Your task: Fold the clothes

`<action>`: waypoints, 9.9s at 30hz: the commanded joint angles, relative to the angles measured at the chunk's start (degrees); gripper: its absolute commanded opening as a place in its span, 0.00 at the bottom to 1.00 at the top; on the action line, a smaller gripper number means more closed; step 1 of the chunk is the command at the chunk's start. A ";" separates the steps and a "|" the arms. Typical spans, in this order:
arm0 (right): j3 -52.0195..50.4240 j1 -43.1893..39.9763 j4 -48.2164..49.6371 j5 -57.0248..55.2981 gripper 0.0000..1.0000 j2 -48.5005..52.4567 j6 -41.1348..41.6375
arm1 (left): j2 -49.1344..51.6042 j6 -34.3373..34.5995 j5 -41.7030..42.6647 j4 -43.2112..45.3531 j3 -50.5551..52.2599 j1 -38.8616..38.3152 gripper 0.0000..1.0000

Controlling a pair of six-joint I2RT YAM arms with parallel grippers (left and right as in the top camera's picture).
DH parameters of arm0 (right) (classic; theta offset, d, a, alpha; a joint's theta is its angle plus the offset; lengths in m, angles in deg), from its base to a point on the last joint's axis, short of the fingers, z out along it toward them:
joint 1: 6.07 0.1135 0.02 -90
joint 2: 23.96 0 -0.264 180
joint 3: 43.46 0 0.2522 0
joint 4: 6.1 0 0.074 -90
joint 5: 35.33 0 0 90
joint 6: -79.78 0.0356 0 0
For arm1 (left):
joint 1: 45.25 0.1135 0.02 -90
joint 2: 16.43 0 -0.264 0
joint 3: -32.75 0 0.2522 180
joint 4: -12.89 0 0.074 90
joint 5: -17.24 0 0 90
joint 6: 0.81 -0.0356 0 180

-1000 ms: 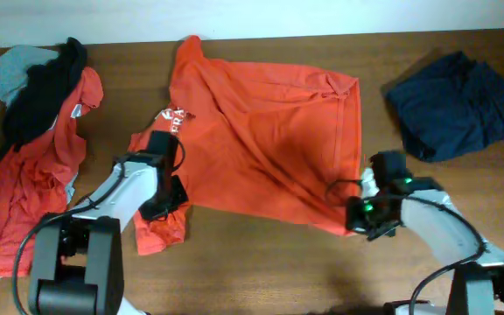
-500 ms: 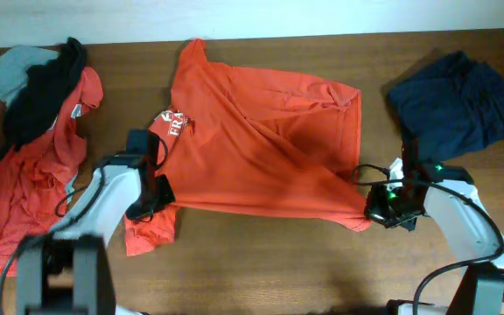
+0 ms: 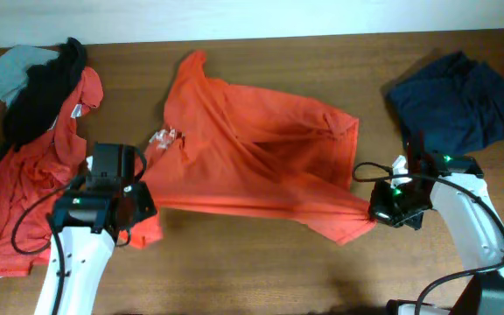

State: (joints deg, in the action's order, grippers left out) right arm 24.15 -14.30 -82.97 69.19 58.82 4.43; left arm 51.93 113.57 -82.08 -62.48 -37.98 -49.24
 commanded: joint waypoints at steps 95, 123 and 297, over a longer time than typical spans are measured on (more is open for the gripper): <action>6.71 13.35 52.37 -13.99 0.56 22.80 -2.14 | 43.30 -13.75 8.94 59.14 -12.11 -1.77 0.45; 6.73 13.31 61.64 -15.23 0.28 28.28 -0.15 | 49.07 -11.61 1.70 66.16 -12.11 -2.25 0.37; -12.07 2.60 19.61 -7.30 0.93 -6.12 14.78 | 9.53 23.56 7.76 20.52 21.38 -2.45 0.13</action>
State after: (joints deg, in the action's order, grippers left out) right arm 12.39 -11.96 -63.47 62.22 52.55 18.55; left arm 62.29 137.35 -72.46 -42.41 -17.07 -51.95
